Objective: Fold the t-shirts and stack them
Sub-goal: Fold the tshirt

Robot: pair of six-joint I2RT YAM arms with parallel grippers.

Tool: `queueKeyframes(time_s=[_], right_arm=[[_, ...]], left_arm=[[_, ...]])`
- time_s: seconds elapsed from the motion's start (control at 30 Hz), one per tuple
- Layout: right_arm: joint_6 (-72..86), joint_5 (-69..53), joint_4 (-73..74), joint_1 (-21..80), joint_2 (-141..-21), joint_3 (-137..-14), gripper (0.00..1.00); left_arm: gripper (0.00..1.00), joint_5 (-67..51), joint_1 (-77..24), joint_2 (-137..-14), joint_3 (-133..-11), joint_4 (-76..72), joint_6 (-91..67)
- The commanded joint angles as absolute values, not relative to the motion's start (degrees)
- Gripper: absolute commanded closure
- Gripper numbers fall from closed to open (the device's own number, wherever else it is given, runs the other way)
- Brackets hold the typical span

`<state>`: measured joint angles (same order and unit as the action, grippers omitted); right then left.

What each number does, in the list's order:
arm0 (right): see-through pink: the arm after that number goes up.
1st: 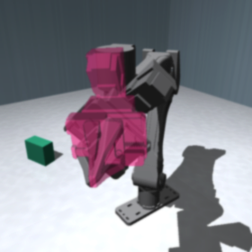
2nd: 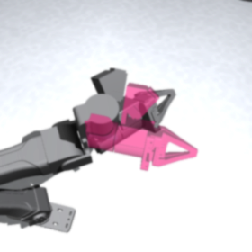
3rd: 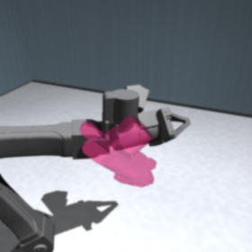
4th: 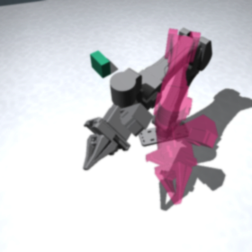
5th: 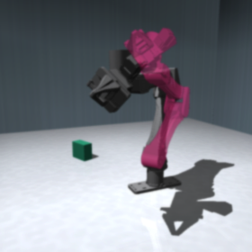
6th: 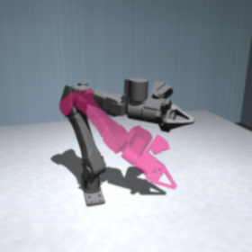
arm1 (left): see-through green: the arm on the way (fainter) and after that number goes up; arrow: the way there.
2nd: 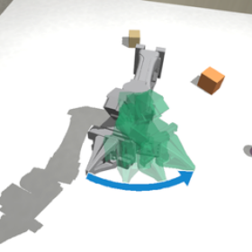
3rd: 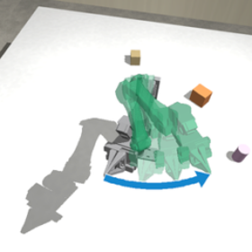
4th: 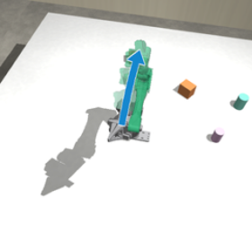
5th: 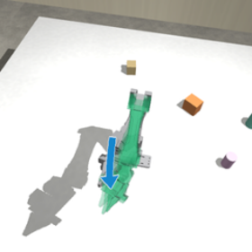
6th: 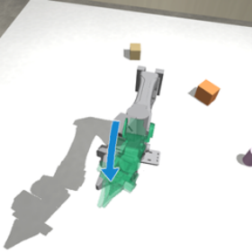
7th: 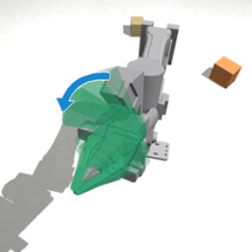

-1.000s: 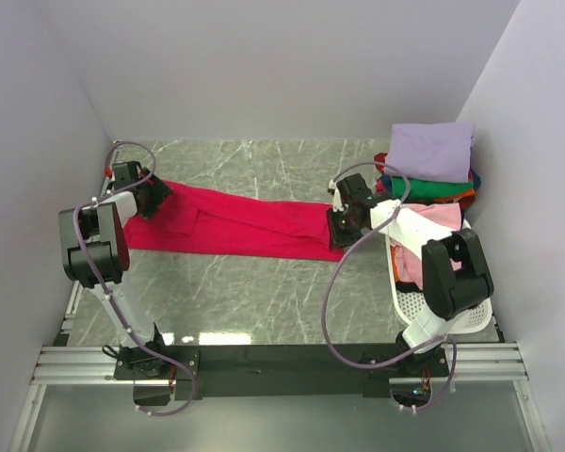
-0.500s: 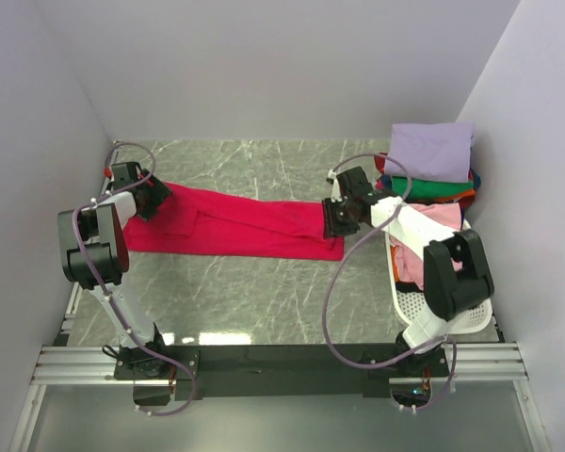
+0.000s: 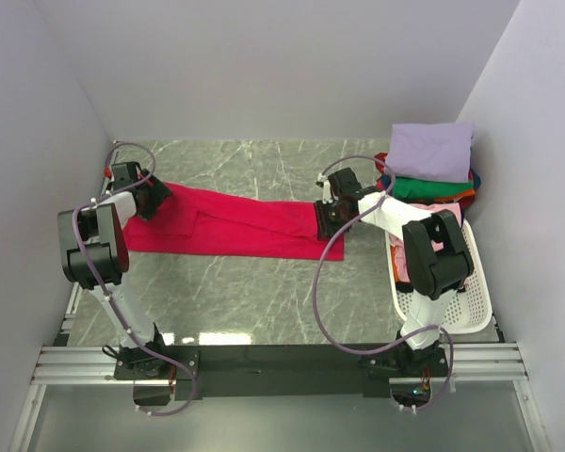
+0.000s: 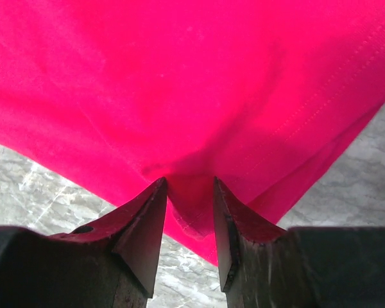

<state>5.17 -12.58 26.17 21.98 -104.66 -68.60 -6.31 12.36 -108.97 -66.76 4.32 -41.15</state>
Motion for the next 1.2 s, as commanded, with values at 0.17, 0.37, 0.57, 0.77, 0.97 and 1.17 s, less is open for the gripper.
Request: queueKeyframes(time_s=[0.17,0.37,0.57,0.77,0.97,1.17], right_arm=[[2.4,-16.4,24.7,22.3,-103.5,-68.3,0.57],[2.0,-16.0,25.4,22.3,-103.4,-67.8,0.57],[2.0,-15.3,26.4,22.3,-103.8,-67.9,0.67],[2.1,-13.6,28.6,22.2,-104.9,-69.9,0.98],[1.8,-8.4,29.4,22.2,-102.3,-73.4,1.00],[0.5,-1.6,28.3,22.8,-96.7,-75.1,1.00]], left_arm=[[0.23,-6.7,12.8,-108.2,-66.5,5.8,-39.7],[0.23,-6.8,12.8,-108.1,-66.6,5.9,-39.6],[0.23,-6.7,12.8,-108.0,-66.4,5.7,-39.6],[0.23,-6.8,12.7,-107.9,-66.5,5.8,-39.6],[0.23,-6.9,12.7,-107.8,-66.7,6.0,-39.7],[0.23,-7.4,12.8,-107.8,-66.9,5.8,-39.8]])
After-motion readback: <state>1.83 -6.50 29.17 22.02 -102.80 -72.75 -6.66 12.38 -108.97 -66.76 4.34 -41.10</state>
